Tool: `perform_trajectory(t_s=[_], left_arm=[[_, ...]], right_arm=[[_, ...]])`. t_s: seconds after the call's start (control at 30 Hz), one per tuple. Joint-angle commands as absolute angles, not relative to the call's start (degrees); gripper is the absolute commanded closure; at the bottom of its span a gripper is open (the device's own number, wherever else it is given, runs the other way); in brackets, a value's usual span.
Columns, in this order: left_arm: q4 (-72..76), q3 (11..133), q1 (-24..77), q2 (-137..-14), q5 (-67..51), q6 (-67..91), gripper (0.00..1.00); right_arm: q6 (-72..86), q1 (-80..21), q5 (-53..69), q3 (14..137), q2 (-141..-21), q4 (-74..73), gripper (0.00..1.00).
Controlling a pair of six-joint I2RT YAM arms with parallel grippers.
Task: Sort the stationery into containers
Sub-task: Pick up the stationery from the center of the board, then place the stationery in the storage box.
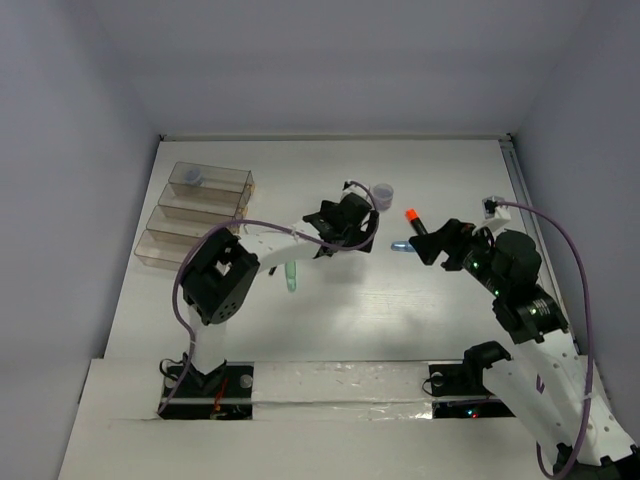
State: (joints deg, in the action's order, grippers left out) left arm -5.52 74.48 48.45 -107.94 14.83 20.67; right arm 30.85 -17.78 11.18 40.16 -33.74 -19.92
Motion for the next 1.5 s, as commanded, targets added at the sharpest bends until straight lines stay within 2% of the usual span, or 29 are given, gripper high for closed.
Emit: perform_trajectory(t_s=[0.0,0.13,0.27,0.43,0.53,0.57,0.6,0.67,0.77,0.9,1.13,1.3,1.47], left_arm=[[-3.78,78.66,48.69,-108.88,16.69,20.22,0.08],[-3.96,81.99,48.69,-112.23,18.19,19.25,0.11],[-3.43,83.23,48.69,-113.64,18.98,19.07,0.24],[-3.78,83.67,48.69,-114.52,19.07,18.90,0.30],[-3.69,83.32,48.69,-114.43,19.77,18.81,0.39],[-3.69,83.32,48.69,-114.35,20.21,18.72,0.50],[-3.43,83.23,48.69,-114.00,20.56,18.46,0.54],[-3.16,83.49,48.69,-113.82,21.79,17.67,0.62],[-4.74,85.59,47.90,-113.12,22.59,16.70,0.67],[-6.85,89.29,43.78,-107.78,21.89,15.03,0.68],[-11.77,97.38,29.38,-101.08,20.30,12.13,0.66],[-11.87,98.88,15.33,-101.25,18.99,12.57,0.66],[-12.04,101.24,5.90,-105.02,14.86,13.18,0.65]], right_arm=[[29.97,-18.37,12.30,41.66,-32.96,-20.22,0.08],[29.80,-18.37,13.45,41.57,-33.22,-20.04,0.08],[30.06,-18.37,13.89,41.22,-33.05,-20.21,0.09],[30.67,-18.37,14.33,40.17,-32.17,-19.95,0.09],[30.50,-18.37,14.15,40.17,-32.08,-20.21,0.09],[30.41,-18.37,14.06,40.25,-32.08,-20.21,0.09],[30.41,-18.37,13.80,40.17,-31.91,-20.39,0.09],[30.50,-18.37,13.80,40.17,-31.47,-20.57,0.10],[30.76,-18.37,13.80,40.08,-30.41,-20.65,0.10],[30.41,-18.37,13.62,39.55,-30.06,-21.27,0.10],[31.11,-18.37,14.50,35.43,-29.71,-19.34,0.10],[32.78,-18.37,17.40,32.61,-31.37,-16.09,0.10],[31.64,-18.37,17.58,32.78,-32.17,-15.20,0.10]])
